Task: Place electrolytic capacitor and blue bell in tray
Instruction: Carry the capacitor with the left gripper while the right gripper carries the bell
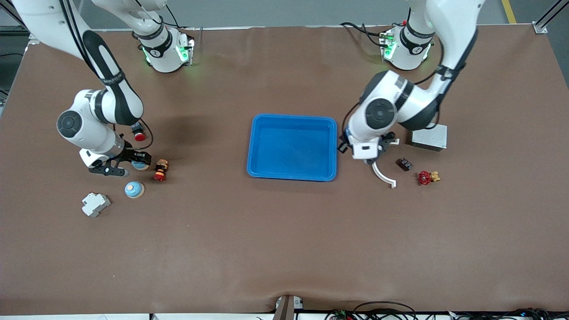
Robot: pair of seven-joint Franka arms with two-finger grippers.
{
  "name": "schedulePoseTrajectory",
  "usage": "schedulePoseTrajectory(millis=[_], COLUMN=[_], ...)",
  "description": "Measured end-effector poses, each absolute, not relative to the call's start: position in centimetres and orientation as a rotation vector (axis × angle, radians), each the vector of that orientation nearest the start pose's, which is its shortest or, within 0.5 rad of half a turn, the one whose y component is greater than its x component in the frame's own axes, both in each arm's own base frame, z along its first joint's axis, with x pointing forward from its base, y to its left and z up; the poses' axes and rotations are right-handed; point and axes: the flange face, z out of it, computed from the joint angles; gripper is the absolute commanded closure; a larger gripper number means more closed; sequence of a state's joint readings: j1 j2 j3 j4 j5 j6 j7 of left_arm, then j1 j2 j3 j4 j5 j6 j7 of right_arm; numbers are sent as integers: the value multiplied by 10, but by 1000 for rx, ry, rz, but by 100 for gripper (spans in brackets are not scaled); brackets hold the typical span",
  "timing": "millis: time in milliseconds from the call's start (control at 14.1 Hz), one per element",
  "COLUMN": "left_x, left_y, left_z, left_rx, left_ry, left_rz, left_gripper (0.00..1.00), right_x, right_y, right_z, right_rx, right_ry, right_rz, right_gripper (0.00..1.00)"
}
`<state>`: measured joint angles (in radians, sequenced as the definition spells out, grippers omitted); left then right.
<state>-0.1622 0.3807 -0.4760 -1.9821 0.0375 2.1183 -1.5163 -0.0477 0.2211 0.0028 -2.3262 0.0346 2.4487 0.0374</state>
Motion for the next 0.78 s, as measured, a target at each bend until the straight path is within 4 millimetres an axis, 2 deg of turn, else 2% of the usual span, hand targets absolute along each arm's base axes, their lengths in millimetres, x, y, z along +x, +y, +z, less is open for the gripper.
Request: schedulePoseTrajectory(millis=[213, 426, 568, 782], left_x=[455, 445, 443, 441], left_y=[-378, -408, -426, -441], left_z=[257, 235, 222, 201], left_rx=[-2669, -2620, -2599, -2573], left_ry=[-1294, -1330, -1363, -1375], left_rz=[280, 239, 243, 219], left_gripper=[100, 100, 100, 100], right_x=[511, 505, 501, 486], right_y=[-7, 21, 59, 135], right_z=[293, 318, 326, 338], right_rx=[-3106, -3107, -3110, -3108], right_ry=[184, 284, 372, 506], right_rz=[197, 201, 200, 167], right_gripper=[100, 100, 100, 100])
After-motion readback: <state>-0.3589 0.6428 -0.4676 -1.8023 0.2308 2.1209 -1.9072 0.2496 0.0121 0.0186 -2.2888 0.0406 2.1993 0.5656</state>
